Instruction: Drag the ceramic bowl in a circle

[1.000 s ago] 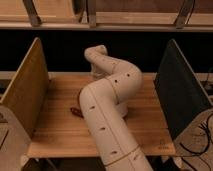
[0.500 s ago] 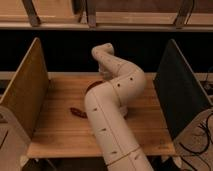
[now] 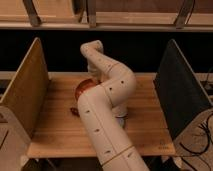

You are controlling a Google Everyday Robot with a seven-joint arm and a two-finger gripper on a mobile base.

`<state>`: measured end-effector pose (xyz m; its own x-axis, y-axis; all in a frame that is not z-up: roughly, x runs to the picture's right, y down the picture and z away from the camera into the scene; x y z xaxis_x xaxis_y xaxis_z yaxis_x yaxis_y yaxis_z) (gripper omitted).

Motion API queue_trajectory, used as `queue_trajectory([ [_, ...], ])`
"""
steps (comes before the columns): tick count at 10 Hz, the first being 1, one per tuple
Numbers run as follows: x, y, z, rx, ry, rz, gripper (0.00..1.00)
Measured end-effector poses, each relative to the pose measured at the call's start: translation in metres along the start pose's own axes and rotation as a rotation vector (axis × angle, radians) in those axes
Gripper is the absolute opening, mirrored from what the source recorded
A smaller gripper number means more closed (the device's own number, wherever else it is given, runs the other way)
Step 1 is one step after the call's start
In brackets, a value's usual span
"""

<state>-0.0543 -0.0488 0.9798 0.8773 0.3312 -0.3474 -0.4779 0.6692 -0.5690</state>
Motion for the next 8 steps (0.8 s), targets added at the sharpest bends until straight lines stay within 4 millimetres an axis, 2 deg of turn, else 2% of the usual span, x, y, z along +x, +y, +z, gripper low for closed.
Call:
queue_trajectory([
  [2,0.005,0.013,-0.006,-0.030,0.000,-0.041,0.10],
  [5,0.032,0.026,-0.003,-0.068,0.033,-0.036,0.15],
  [8,0.035,0.027,-0.003,-0.070,0.038,-0.032,0.15],
])
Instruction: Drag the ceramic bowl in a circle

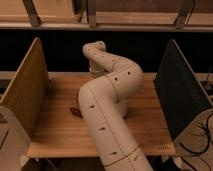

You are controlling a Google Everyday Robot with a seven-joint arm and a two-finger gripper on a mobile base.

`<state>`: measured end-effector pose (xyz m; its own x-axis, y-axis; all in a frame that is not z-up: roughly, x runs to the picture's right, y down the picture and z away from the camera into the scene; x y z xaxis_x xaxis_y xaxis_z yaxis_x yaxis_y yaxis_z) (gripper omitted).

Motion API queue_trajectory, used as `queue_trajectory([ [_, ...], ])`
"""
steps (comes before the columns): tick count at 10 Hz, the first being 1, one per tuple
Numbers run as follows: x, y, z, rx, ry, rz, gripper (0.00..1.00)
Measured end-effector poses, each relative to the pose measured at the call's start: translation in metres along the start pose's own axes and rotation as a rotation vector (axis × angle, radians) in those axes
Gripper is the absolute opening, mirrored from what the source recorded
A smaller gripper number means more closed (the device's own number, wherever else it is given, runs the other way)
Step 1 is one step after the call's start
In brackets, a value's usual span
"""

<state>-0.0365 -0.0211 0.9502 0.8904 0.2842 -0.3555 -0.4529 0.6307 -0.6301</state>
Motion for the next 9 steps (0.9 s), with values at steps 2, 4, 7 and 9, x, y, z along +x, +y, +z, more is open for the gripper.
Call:
queue_trajectory([
  [2,-0.0009,0.0006,0.0001,-0.001,0.000,-0.001,0.15],
  [4,-0.0009,0.0007,-0.0001,-0.001,-0.001,-0.001,0.15],
  [7,-0.0009,0.0006,-0.0002,-0.001,-0.001,0.000,0.10],
  [9,-0.0008,0.0005,-0.0002,-0.001,-0.001,0.000,0.09],
])
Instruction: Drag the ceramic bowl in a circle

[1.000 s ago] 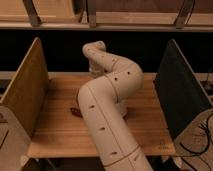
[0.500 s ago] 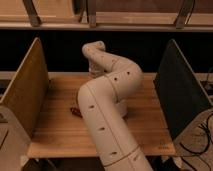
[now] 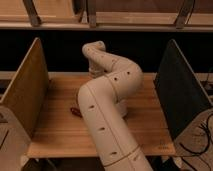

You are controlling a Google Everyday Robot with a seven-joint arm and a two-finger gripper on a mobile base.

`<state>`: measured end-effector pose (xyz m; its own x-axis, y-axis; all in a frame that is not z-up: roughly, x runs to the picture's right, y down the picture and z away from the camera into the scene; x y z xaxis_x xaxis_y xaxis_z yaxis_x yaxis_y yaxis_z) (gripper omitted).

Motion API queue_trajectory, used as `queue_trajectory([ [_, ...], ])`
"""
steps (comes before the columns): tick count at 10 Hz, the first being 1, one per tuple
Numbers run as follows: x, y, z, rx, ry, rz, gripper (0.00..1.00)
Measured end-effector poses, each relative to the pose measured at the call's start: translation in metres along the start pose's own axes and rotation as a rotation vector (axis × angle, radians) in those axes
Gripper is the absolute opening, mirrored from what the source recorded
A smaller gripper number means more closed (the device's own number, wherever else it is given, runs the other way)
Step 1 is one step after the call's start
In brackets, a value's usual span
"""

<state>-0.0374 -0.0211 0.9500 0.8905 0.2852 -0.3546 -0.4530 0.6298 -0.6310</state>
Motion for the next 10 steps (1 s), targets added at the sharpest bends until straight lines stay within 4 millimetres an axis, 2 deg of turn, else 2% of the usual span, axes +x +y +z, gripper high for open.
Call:
queue_trajectory([
  [1,0.0001,0.0000,0.0000,0.000,0.000,0.000,0.15],
  [5,0.0003,-0.0002,0.0000,0.000,0.000,0.000,0.58],
  [7,0.0004,-0.0002,0.0000,0.000,0.000,0.001,0.75],
  [8,0.0004,-0.0002,0.0000,0.000,0.000,0.001,0.80],
  [10,0.0004,-0.0002,0.0000,0.000,0.000,0.001,0.80],
])
